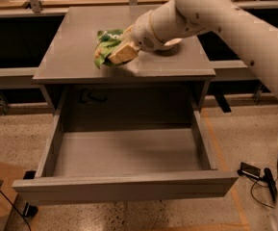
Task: Place green rice chip bag into top drawer
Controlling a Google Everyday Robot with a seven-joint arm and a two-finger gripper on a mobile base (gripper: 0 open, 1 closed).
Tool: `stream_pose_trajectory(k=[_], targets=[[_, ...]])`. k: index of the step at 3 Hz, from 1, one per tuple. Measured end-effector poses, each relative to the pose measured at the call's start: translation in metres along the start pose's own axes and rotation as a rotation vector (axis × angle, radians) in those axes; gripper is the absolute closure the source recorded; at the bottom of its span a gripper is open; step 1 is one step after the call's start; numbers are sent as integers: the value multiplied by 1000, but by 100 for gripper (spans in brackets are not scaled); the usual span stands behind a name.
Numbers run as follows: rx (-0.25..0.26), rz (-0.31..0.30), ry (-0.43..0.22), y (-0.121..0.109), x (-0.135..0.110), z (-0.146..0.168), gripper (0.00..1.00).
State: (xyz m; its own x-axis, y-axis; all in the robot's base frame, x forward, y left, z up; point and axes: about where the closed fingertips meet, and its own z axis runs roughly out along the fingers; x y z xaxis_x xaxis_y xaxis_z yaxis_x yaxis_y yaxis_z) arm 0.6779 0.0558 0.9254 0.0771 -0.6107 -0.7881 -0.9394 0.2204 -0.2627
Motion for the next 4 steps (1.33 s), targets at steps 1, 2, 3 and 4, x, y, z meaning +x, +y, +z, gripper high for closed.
stream_pose_trajectory(k=[1, 2, 3, 4], targets=[[-137, -92, -5, 70, 3, -67, 100], [-136, -92, -6, 70, 3, -66, 100], [-212, -84, 18, 93, 8, -57, 100], [-271, -50, -10, 136, 8, -56, 100]])
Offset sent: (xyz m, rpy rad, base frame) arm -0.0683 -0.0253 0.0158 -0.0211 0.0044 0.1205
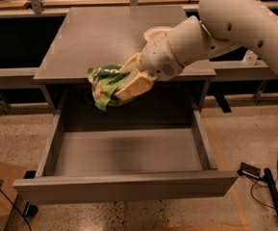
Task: Place green rice chip bag into top drawer
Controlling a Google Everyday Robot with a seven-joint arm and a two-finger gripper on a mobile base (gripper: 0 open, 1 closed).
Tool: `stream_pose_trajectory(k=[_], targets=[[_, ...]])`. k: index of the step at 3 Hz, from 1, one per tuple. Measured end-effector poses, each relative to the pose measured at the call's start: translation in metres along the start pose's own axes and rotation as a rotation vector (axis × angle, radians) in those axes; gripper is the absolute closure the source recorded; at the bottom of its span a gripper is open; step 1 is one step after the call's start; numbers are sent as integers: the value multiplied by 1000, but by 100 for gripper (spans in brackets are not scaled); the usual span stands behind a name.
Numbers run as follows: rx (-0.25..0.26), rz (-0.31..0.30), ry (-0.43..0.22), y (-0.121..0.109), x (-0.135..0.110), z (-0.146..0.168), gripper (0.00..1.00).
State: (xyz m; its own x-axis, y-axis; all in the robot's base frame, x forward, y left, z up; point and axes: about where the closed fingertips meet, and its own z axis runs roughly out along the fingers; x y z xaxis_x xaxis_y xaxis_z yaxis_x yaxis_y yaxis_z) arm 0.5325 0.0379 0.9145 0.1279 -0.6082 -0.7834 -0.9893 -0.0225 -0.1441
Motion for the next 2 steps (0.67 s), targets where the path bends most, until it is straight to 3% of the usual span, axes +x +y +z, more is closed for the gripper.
stream_pose_trajectory(k=[1, 2], targets=[[-61, 44, -78, 49, 5, 17, 100], [-124, 79, -119, 86, 26, 46, 85]])
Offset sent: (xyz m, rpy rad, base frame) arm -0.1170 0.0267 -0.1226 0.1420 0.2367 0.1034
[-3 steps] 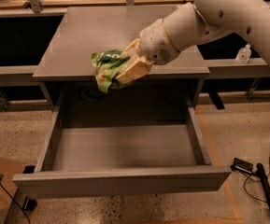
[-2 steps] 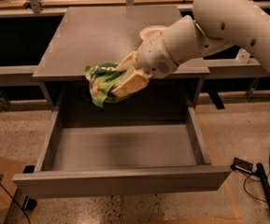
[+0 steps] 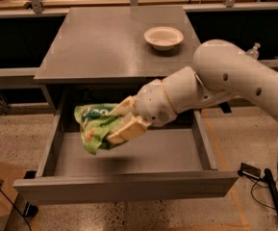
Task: Place green rice chip bag into top drawer
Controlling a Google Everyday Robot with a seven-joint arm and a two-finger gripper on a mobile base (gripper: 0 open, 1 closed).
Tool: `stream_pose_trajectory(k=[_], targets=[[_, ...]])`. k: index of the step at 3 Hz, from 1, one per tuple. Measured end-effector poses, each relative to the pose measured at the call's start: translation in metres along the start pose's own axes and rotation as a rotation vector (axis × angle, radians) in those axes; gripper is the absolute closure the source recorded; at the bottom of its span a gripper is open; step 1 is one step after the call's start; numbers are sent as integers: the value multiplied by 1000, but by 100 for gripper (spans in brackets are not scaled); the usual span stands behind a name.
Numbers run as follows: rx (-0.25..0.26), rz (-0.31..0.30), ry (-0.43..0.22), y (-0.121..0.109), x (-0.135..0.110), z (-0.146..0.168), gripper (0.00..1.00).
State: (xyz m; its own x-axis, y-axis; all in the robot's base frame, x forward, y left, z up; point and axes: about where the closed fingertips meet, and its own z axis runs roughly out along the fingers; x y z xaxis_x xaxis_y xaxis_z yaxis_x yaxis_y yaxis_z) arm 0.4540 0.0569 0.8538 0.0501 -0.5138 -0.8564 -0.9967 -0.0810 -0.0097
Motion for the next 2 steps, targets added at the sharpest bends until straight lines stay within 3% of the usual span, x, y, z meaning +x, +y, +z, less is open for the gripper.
stream_pose_trajectory(k=[1, 2], targets=[[-17, 31, -24, 6, 53, 37, 61], [8, 59, -40, -5, 95, 60, 38]])
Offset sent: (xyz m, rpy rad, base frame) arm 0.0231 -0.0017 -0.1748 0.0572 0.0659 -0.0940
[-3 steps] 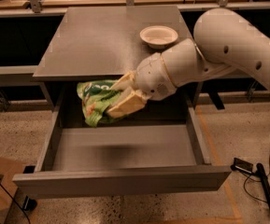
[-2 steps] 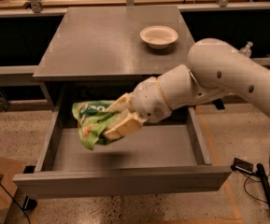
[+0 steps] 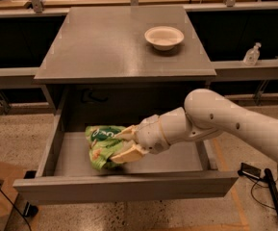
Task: Place green rice chip bag into top drawer
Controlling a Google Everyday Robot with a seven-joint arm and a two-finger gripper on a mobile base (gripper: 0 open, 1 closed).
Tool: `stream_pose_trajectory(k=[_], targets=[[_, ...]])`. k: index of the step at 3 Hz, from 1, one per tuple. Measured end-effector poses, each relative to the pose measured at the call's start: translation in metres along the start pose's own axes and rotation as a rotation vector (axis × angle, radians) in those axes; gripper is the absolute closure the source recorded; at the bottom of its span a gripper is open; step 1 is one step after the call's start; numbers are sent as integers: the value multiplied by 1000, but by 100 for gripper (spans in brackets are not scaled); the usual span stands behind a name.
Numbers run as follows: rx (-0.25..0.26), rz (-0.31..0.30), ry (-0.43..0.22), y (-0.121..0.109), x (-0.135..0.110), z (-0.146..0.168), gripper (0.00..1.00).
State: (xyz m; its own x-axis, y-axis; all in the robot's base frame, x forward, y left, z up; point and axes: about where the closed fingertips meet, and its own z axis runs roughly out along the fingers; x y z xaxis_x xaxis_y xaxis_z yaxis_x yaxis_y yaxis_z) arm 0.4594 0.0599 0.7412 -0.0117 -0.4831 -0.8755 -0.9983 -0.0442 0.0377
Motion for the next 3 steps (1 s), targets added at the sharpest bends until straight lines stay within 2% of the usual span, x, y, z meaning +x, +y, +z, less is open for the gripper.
stream_pose_trajectory(k=[1, 2, 3], targets=[[40, 20, 1, -18, 31, 10, 14], [82, 31, -10, -37, 39, 11, 0], [85, 31, -11, -39, 40, 11, 0]])
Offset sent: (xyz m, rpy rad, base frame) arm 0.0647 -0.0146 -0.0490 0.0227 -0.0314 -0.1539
